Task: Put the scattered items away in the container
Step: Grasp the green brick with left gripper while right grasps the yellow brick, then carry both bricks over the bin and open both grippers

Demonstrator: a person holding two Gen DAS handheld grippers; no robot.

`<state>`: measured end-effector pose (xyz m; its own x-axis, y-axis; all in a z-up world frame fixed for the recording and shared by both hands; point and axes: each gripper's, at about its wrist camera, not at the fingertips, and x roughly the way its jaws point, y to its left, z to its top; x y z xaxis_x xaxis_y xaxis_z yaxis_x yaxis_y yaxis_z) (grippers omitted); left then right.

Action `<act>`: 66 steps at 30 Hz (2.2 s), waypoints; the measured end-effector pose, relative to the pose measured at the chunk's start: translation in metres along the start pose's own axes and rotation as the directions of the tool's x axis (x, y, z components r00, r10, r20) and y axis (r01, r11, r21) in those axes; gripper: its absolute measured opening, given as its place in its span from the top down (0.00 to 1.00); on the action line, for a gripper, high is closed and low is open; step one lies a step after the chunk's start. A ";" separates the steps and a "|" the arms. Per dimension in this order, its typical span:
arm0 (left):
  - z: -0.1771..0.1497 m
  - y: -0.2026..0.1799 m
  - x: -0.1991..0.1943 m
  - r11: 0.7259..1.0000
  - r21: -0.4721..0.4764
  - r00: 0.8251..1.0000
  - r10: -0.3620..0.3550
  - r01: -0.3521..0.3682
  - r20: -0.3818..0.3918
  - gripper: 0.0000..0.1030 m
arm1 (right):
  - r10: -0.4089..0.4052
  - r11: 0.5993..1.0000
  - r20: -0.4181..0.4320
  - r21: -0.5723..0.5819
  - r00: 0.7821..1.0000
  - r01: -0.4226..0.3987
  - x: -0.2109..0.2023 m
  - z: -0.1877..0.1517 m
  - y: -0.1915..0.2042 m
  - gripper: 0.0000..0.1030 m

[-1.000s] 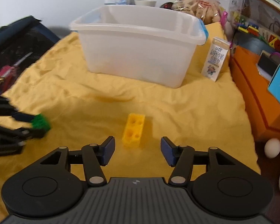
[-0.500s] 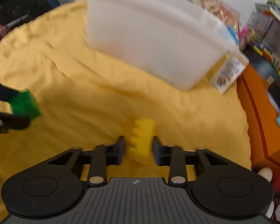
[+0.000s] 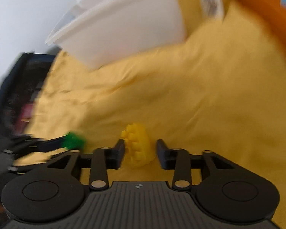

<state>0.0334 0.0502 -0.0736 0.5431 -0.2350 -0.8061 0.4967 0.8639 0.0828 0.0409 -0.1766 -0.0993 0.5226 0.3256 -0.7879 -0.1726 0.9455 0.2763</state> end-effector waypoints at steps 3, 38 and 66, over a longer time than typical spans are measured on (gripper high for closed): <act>0.000 -0.001 0.001 1.000 -0.004 1.000 0.000 0.000 -0.001 0.67 | -0.088 0.984 0.059 -0.148 0.994 0.096 -0.010 0.004 0.016 0.55; 0.018 0.008 -0.009 0.999 -0.042 0.999 -0.021 0.023 0.031 0.68 | -0.196 0.921 0.002 -0.342 0.981 0.185 0.017 -0.007 0.062 0.74; 0.210 0.088 0.032 0.981 -0.055 0.962 0.195 -0.188 0.190 0.67 | -0.237 0.892 0.224 -0.336 0.945 0.303 0.048 0.187 0.081 0.63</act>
<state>0.2368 0.0254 0.0311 0.7482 -0.1418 -0.6482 0.3474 0.9160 0.2006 0.2081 -0.0858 -0.0121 0.7219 0.0822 -0.6871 -0.2761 0.9447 -0.1771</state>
